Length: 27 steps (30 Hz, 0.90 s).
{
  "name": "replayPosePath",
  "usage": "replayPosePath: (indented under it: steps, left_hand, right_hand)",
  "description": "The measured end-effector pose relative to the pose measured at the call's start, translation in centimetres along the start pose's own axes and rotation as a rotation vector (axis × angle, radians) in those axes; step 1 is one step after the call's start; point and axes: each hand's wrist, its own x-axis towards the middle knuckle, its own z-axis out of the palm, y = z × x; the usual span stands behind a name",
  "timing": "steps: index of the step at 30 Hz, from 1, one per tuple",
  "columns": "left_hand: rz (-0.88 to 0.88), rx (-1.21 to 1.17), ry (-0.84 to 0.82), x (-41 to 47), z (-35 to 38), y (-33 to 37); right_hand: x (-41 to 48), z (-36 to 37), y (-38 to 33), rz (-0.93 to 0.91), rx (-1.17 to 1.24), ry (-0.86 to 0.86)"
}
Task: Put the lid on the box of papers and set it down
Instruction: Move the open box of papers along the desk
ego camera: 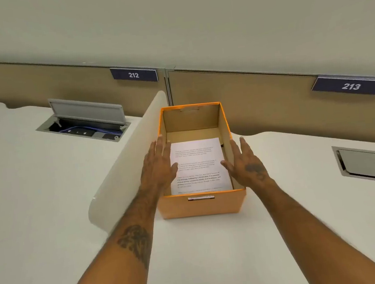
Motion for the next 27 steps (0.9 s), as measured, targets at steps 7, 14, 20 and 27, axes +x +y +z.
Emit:
replayPosePath:
  steps: [7,14,20,27]
  left_hand:
    - [-0.253,-0.274,-0.106,2.3,0.4,-1.4]
    - [-0.384,-0.359,-0.194,2.7,0.4,-1.4]
    - [-0.344,-0.309,-0.201,2.0,0.2,-0.4]
    - [-0.232,-0.301,-0.121,0.3,-1.1,4.1]
  right_hand:
    - [4.0,-0.1,-1.0,0.205,0.223,-0.022]
    - [4.5,1.4,-1.8,0.37,0.216,-0.074]
    - [2.6,1.4,-0.8,0.351,0.191,-0.058]
    - [-1.8,-1.3,2.4,0.428,0.226,0.018]
